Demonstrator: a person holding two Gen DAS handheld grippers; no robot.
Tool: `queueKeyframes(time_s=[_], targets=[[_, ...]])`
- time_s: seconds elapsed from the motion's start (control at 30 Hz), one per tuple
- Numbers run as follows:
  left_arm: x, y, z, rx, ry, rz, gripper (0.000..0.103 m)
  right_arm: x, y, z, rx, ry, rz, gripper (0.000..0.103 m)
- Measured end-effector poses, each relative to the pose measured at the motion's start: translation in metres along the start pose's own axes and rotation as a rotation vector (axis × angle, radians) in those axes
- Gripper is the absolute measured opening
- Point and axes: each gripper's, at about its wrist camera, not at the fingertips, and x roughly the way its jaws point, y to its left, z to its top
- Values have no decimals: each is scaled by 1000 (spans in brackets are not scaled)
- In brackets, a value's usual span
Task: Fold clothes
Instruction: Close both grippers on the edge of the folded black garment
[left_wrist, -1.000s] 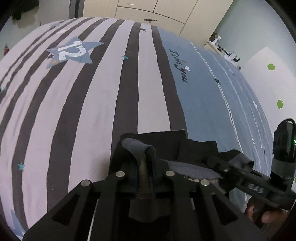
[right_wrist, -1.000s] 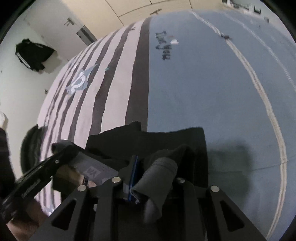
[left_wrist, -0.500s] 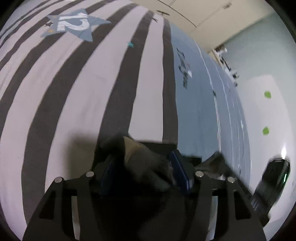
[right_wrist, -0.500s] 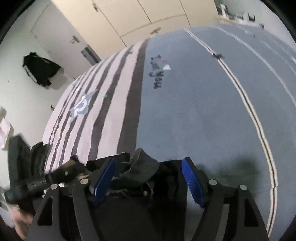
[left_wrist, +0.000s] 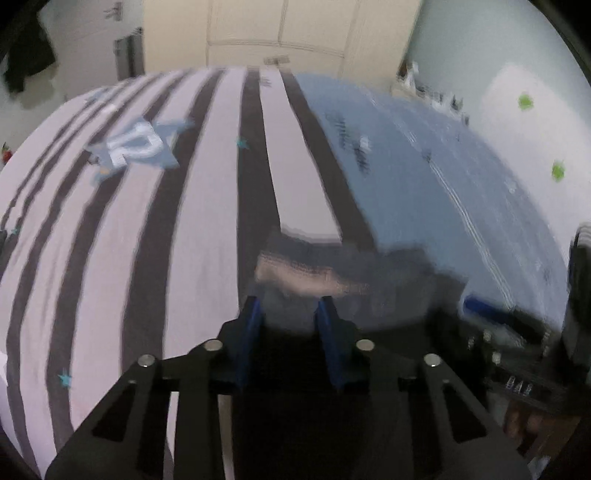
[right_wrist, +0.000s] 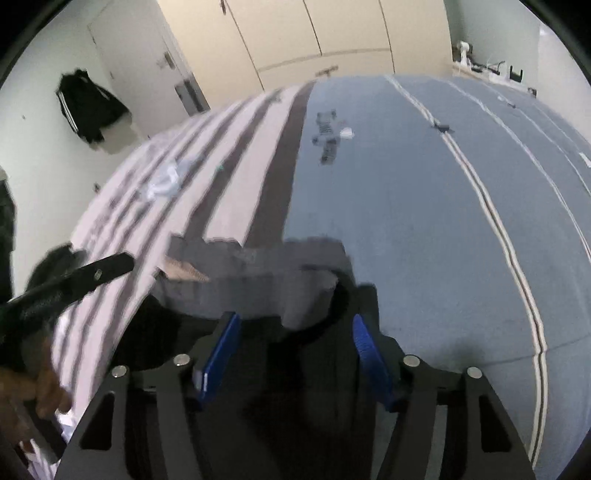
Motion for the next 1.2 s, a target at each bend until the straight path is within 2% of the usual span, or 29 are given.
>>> queueKeyframes(time_s=[0.03, 0.1, 0.2, 0.3, 0.47, 0.57, 0.67, 0.77, 0.83, 0.93, 1.03, 1.13, 1.17, 1.2], targets=[[14, 0, -5, 8, 32, 19, 28, 9, 1, -1, -11, 17, -19, 58], [25, 6, -10, -6, 29, 16, 28, 31, -6, -4, -9, 54, -58, 57], [21, 12, -8, -31, 0, 3, 28, 36, -20, -3, 35, 16, -42, 54], [-1, 32, -7, -95, -72, 50, 28, 26, -27, 0, 57, -15, -58, 54], [-31, 73, -17, -193, -57, 42, 28, 4, -47, -4, 88, -35, -75, 55], [-49, 86, -34, -199, -47, 46, 29, -16, -60, -10, 126, -23, -23, 56], [-66, 90, -57, -183, -18, 60, 30, -42, -64, -29, 108, -27, -19, 56], [-81, 84, -85, -201, 15, 33, 33, -70, -53, -54, 83, -18, 8, 56], [-93, 72, -102, -200, 28, 5, 38, -86, -40, -74, 42, -6, 19, 56], [-110, 44, -126, -135, 16, -32, 42, -106, -17, -109, -6, 15, 24, 56], [-112, 19, -147, -54, 12, -41, 46, -103, 0, -138, -59, 40, 7, 56], [-80, 18, -167, -18, 106, 17, 47, -81, 0, -163, -68, 115, -41, 56], [-75, 22, -170, -23, 114, 20, 50, -77, -4, -170, -58, 117, -43, 57], [-74, 27, -171, -38, 106, 12, 57, -76, -12, -173, -27, 109, -21, 57]])
